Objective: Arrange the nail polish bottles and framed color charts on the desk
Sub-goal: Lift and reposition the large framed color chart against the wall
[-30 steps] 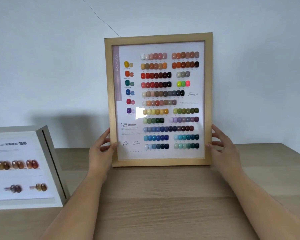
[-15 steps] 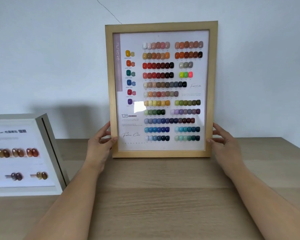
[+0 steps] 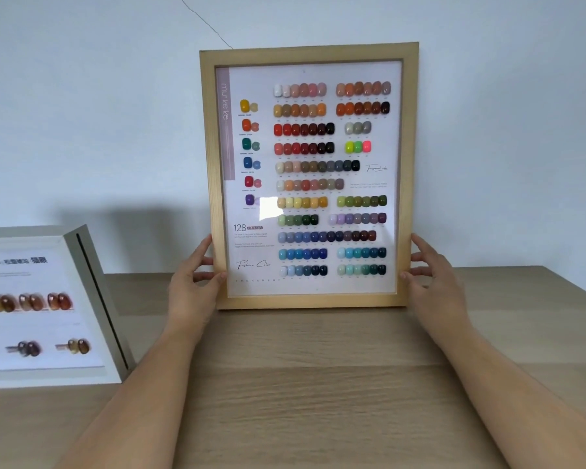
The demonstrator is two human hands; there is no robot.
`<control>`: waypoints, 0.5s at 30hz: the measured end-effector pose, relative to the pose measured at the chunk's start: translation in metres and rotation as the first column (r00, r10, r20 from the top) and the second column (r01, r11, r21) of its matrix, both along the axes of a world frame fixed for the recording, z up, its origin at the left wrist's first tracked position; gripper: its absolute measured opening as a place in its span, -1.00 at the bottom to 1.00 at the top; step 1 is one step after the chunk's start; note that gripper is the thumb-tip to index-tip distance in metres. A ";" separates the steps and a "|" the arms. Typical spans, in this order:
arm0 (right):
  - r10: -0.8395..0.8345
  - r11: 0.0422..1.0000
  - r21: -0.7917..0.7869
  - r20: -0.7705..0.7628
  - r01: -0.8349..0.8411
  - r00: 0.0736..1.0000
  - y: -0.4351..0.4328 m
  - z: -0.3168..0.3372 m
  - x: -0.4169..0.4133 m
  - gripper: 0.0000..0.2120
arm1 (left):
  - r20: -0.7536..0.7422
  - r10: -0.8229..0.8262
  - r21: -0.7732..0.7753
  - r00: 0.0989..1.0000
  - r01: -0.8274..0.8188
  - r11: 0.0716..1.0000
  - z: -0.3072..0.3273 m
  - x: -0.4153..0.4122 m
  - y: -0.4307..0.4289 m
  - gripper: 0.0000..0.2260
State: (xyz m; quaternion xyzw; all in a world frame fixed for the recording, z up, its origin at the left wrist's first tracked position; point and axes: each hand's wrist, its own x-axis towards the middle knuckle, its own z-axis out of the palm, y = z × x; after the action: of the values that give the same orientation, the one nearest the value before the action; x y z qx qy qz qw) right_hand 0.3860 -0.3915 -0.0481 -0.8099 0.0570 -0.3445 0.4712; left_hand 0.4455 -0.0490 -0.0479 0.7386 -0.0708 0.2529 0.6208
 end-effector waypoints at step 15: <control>-0.004 0.996 -0.087 -0.032 0.001 0.999 0.014 -0.005 -0.029 -0.46 | -0.014 0.177 0.138 0.984 -0.173 0.975 -0.011 -0.029 -0.014 -0.33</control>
State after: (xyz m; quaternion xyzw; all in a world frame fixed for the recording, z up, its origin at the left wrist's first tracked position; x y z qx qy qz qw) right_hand 0.3573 -0.3773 -0.0528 -0.8352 0.0507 -0.3341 0.4339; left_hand 0.4170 -0.0635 -0.0590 0.7858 -0.0144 0.2914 0.5453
